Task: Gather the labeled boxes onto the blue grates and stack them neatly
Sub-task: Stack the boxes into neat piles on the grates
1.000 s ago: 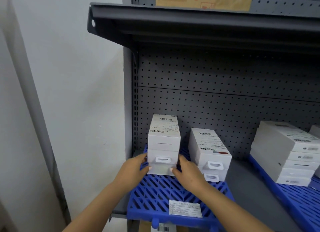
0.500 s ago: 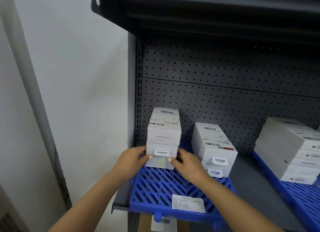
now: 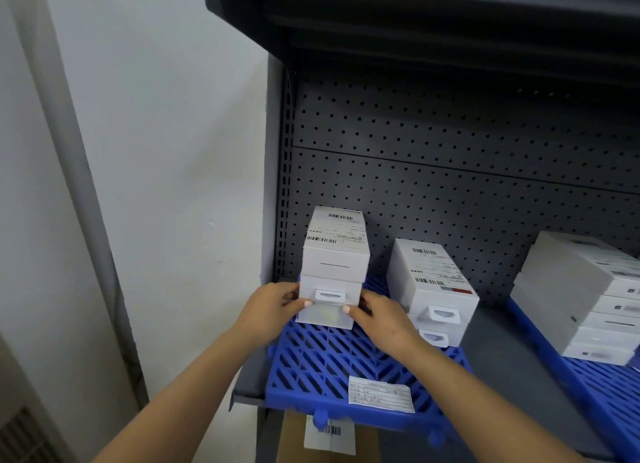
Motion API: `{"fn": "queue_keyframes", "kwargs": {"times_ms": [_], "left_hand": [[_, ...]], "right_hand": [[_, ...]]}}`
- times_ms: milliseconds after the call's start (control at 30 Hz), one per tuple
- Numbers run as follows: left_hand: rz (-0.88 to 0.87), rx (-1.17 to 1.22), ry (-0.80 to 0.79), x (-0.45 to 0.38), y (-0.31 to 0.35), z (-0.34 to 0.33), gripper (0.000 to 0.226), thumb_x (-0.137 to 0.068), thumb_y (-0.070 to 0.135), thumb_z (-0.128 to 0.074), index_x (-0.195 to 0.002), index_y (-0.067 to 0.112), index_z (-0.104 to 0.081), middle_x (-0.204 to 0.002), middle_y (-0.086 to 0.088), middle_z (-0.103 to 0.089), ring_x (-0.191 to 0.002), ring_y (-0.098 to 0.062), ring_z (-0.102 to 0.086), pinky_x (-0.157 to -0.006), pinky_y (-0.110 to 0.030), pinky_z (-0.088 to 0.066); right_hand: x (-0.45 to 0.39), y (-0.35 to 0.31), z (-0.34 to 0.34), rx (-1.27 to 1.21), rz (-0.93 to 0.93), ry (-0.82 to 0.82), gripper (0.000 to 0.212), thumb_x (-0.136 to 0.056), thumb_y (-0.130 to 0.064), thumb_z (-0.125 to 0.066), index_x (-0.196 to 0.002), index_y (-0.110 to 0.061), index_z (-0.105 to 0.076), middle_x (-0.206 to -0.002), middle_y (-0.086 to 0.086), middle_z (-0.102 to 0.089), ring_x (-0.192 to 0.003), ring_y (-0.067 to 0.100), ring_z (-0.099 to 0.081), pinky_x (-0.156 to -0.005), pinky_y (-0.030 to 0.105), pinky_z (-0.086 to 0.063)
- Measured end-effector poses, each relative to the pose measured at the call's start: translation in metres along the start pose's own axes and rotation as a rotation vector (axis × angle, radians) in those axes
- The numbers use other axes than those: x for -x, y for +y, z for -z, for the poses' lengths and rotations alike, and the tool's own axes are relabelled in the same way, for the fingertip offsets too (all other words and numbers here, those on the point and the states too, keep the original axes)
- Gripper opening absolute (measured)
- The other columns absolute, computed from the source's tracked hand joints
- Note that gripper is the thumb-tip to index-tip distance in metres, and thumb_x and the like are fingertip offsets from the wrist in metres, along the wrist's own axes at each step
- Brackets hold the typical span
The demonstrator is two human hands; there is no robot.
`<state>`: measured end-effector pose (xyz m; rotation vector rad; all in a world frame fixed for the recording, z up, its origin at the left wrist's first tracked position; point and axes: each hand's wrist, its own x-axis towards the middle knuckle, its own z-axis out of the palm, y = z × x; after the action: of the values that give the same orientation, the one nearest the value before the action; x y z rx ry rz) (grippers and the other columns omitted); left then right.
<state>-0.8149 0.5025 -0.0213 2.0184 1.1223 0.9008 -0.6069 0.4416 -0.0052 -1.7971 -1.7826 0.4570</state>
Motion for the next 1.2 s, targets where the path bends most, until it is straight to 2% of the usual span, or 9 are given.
{"fn": "queue_keyframes", "kwargs": {"times_ms": [200,500,633,700,767,900,1000,1067,1200], "left_hand": [[0.043,0.008,0.056,0.007,-0.001,-0.009,0.024,-0.090,0.035,-0.061,-0.113,0.030,-0.066,-0.099,0.019,-0.068,-0.089,0.002,-0.063,-0.082,-0.023,-0.053],[0.055,-0.159,-0.023,0.001,0.002,-0.002,0.027,-0.090,0.044,-0.059,-0.114,0.033,-0.063,-0.103,0.016,-0.067,-0.096,-0.006,-0.062,-0.086,-0.030,-0.052],[0.023,-0.267,-0.014,0.003,0.005,0.005,0.076,-0.088,0.054,-0.055,-0.150,0.027,-0.019,-0.145,0.009,-0.041,-0.129,-0.014,-0.044,-0.103,-0.032,-0.041],[-0.067,-0.263,0.052,0.005,0.015,0.013,0.080,-0.090,0.053,-0.053,-0.151,0.032,-0.005,-0.151,0.007,-0.032,-0.133,-0.015,-0.037,-0.106,-0.032,-0.038],[-0.241,-0.368,0.146,0.007,0.031,0.021,0.077,-0.093,0.045,-0.051,-0.151,0.034,-0.002,-0.154,0.004,-0.027,-0.137,-0.016,-0.030,-0.109,-0.031,-0.032],[-0.548,-0.717,0.307,-0.001,0.050,0.020,0.065,-0.096,0.045,-0.037,-0.152,0.028,-0.008,-0.158,-0.003,-0.018,-0.144,-0.020,-0.016,-0.115,-0.042,-0.022],[-0.551,-0.847,0.290,-0.002,0.048,0.006,0.059,-0.095,0.043,-0.034,-0.149,0.023,-0.020,-0.154,-0.005,-0.030,-0.143,-0.021,-0.017,-0.112,-0.050,-0.026],[-0.533,-0.863,0.274,-0.002,0.043,0.001,0.063,-0.093,0.038,-0.046,-0.149,0.021,-0.022,-0.151,-0.006,-0.035,-0.141,-0.023,-0.023,-0.109,-0.052,-0.031],[-0.523,-0.856,0.277,-0.002,0.045,0.000,0.071,-0.086,0.035,-0.063,-0.146,0.020,-0.028,-0.146,-0.007,-0.042,-0.137,-0.026,-0.034,-0.107,-0.049,-0.034]], "right_hand": [[0.007,-0.001,-0.001,-0.016,-0.008,0.010,0.036,-0.095,-0.038,-0.052,-0.128,-0.023,-0.053,-0.116,-0.007,-0.064,-0.103,0.010,-0.059,-0.083,0.020,-0.044],[0.010,-0.003,0.004,-0.011,-0.023,-0.030,0.045,-0.095,-0.041,-0.050,-0.138,-0.026,-0.045,-0.125,-0.005,-0.061,-0.112,0.013,-0.055,-0.090,0.022,-0.044],[0.018,-0.002,0.012,-0.054,0.002,0.066,0.065,-0.094,-0.036,-0.052,-0.149,-0.034,-0.017,-0.138,-0.005,-0.050,-0.114,0.018,-0.056,-0.097,0.032,-0.046],[0.024,-0.006,0.024,-0.089,0.080,0.148,0.068,-0.095,-0.026,-0.052,-0.149,-0.039,-0.012,-0.145,-0.011,-0.037,-0.112,0.015,-0.055,-0.098,0.028,-0.044],[0.029,-0.014,0.037,-0.056,0.201,0.222,0.066,-0.096,-0.025,-0.050,-0.145,-0.047,-0.013,-0.150,-0.017,-0.026,-0.128,0.005,-0.040,-0.104,0.024,-0.034],[0.022,-0.024,0.046,0.250,0.372,0.258,0.056,-0.099,-0.036,-0.042,-0.146,-0.046,-0.012,-0.156,-0.015,-0.007,-0.141,0.001,-0.008,-0.111,0.023,-0.016],[0.017,-0.021,0.041,0.363,0.366,0.226,0.054,-0.099,-0.045,-0.030,-0.149,-0.034,-0.013,-0.157,-0.010,-0.008,-0.145,0.009,-0.005,-0.117,0.031,-0.013],[0.015,-0.019,0.039,0.399,0.360,0.239,0.060,-0.093,-0.051,-0.019,-0.149,-0.031,-0.015,-0.157,-0.008,-0.014,-0.145,0.010,-0.006,-0.118,0.034,-0.015],[0.013,-0.019,0.040,0.410,0.363,0.257,0.054,-0.099,-0.038,-0.035,-0.149,-0.029,-0.017,-0.157,-0.006,-0.017,-0.145,0.011,-0.008,-0.118,0.034,-0.014]]}}
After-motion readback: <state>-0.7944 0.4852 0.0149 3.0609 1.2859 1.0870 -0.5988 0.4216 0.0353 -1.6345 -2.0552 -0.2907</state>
